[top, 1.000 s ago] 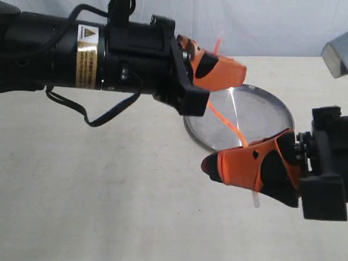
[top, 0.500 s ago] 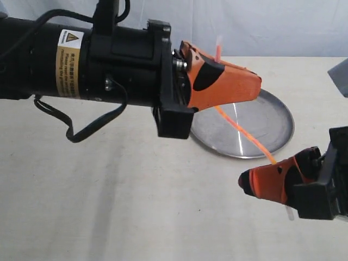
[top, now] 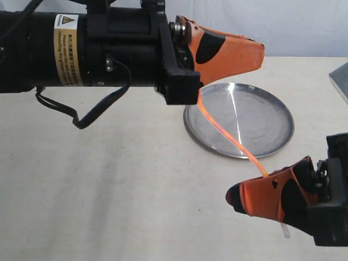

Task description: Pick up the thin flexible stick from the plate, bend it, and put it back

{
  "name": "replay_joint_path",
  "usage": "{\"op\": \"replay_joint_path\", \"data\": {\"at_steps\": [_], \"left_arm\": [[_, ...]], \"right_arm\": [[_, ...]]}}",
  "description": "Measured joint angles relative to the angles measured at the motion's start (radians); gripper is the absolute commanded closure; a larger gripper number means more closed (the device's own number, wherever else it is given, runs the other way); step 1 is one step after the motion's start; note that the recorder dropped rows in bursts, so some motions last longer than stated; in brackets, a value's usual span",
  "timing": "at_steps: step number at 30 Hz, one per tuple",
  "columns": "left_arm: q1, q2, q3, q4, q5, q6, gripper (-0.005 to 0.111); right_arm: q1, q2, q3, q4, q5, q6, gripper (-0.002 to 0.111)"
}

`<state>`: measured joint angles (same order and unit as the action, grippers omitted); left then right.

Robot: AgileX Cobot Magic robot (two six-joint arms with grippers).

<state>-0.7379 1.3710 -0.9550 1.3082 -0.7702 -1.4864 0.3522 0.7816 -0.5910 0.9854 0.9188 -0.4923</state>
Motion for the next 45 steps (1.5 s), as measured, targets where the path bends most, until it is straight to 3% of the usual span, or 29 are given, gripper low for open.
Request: {"op": "replay_joint_path", "data": {"at_steps": [6,12,15,20,24,27,30,34,39,45], "left_arm": [[0.000,-0.002,0.000,0.113,0.017,-0.003,0.106],[0.000,-0.005,0.000,0.221,0.000,-0.111,0.106],[0.000,-0.005,0.000,0.196,-0.057,-0.123,0.106],[0.000,-0.005,0.000,0.027,-0.172,-0.091,0.106],[0.000,-0.005,0.000,-0.070,-0.180,0.014,0.106],[0.000,-0.005,-0.005,-0.087,-0.140,0.069,0.107],[0.002,-0.010,-0.013,0.021,-0.044,0.029,0.107],[0.002,-0.010,-0.013,0.280,0.004,-0.123,0.107],[0.002,-0.010,-0.013,0.380,-0.051,-0.224,0.107],[0.002,-0.010,-0.013,0.168,-0.139,-0.193,0.107]], "right_arm": [[0.000,-0.036,0.000,0.015,-0.031,-0.008,0.109],[0.000,-0.140,0.002,-0.031,-0.144,0.016,0.109],[0.000,-0.153,0.002,-0.136,-0.166,0.100,0.109],[0.000,-0.107,0.002,-0.298,-0.116,0.251,0.109],[0.000,-0.062,-0.004,-0.190,-0.085,0.201,0.109],[0.000,-0.049,-0.001,-0.020,-0.043,0.037,0.109],[0.000,-0.059,0.005,0.134,-0.026,-0.099,0.109],[0.000,-0.112,0.007,0.172,-0.107,-0.136,0.109],[0.000,-0.149,0.007,0.049,-0.219,-0.039,0.109],[0.000,-0.141,0.007,-0.223,-0.160,0.202,0.109]]}}
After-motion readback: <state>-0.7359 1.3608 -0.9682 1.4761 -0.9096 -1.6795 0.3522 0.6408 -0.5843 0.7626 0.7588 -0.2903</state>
